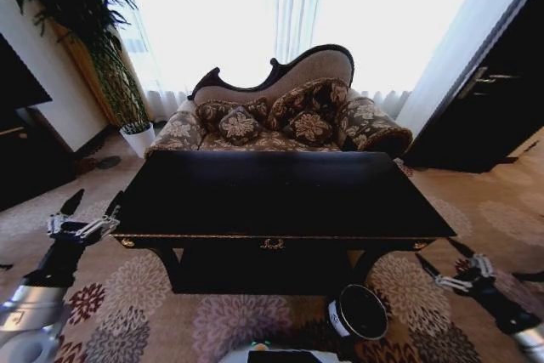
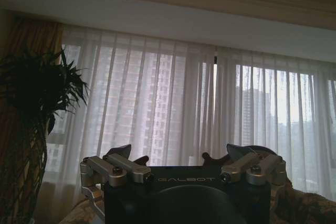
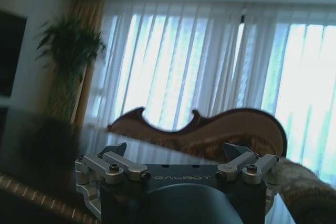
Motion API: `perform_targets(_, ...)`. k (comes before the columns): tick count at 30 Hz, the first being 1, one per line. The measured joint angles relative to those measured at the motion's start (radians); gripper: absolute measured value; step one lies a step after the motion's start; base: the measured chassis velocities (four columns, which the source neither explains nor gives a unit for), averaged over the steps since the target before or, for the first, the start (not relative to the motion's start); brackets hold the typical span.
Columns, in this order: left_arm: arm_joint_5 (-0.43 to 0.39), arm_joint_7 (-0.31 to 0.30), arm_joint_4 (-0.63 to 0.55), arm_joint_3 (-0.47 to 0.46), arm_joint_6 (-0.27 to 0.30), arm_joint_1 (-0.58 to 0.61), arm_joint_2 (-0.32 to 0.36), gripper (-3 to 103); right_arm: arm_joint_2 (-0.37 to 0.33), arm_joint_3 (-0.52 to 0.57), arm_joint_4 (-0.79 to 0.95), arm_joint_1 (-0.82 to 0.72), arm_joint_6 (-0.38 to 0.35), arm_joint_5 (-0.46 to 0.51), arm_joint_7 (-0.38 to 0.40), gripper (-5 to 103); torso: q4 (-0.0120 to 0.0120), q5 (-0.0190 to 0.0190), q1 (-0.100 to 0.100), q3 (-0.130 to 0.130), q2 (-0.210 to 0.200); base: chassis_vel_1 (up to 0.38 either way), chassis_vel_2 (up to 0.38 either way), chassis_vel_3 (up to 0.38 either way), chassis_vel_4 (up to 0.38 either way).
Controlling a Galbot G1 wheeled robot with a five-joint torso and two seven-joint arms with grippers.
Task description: Move to the front of the table and place the trash on the table into the trash bin.
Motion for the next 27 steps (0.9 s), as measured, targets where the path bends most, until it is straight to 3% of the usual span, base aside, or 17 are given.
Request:
perform_targets(1,0.000,-0.016,-0.003,-0.002,0.007,0.000,-0.004,100,-0.001,-0.023,0.018,0.000,-0.006,0.016,0.050,100,0.0000,0.0002,0.000,0.000,0.000,0.000,0.000,0.000,0.000)
perform_targets(3,-0.001,-0.024,-0.004,-0.003,0.010,0.001,-0.005,100,-0.001,-0.036,0.027,0.000,-0.007,0.021,0.079,100,-0.0001,0.0003,0.000,0.000,0.000,0.000,0.000,0.000,0.000)
perform_targets(6,-0.005,-0.094,-0.011,-0.023,0.037,0.011,-0.009,100,-0.009,-0.208,0.136,0.018,0.001,0.029,0.456,100,-0.0001,0.0004,0.000,0.000,0.000,0.000,0.000,0.000,0.000)
perform_targets(7,-0.005,-0.094,-0.011,-0.023,0.037,0.011,-0.009,100,-0.009,-0.208,0.136,0.018,0.001,0.029,0.456,100,-0.0001,0.0004,0.000,0.000,0.000,0.000,0.000,0.000,0.000)
perform_targets(9,-0.017,-0.156,-0.019,-0.047,0.062,0.024,-0.005,100,-0.019,-0.354,0.232,0.049,-0.005,0.041,0.698,100,0.0004,0.0002,0.000,0.000,0.000,0.000,0.000,0.000,0.000)
perform_targets(11,-0.048,-0.212,-0.038,-0.076,0.094,0.038,0.003,100,-0.019,-0.457,0.295,0.078,-0.019,0.031,0.812,100,0.0005,-0.0002,0.000,0.000,0.000,0.000,0.000,0.000,0.000)
perform_targets(18,-0.077,-0.243,-0.077,-0.134,0.136,0.066,0.027,100,-0.012,-0.581,0.323,0.115,-0.014,-0.119,0.864,100,-0.0001,0.0005,0.000,0.000,0.000,0.000,0.000,0.000,0.000)
perform_targets(24,-0.060,-0.254,-0.120,-0.120,0.167,0.073,-0.033,100,-0.073,-0.627,0.286,0.138,0.031,-0.224,0.885,100,0.0002,0.0003,0.000,0.000,0.000,0.000,0.000,0.000,0.000)
perform_targets(27,-0.043,-0.256,-0.136,-0.111,0.177,0.069,-0.052,100,-0.098,-0.635,0.283,0.143,0.048,-0.227,0.876,100,0.0001,0.0006,0.000,0.000,0.000,0.000,0.000,0.000,0.000)
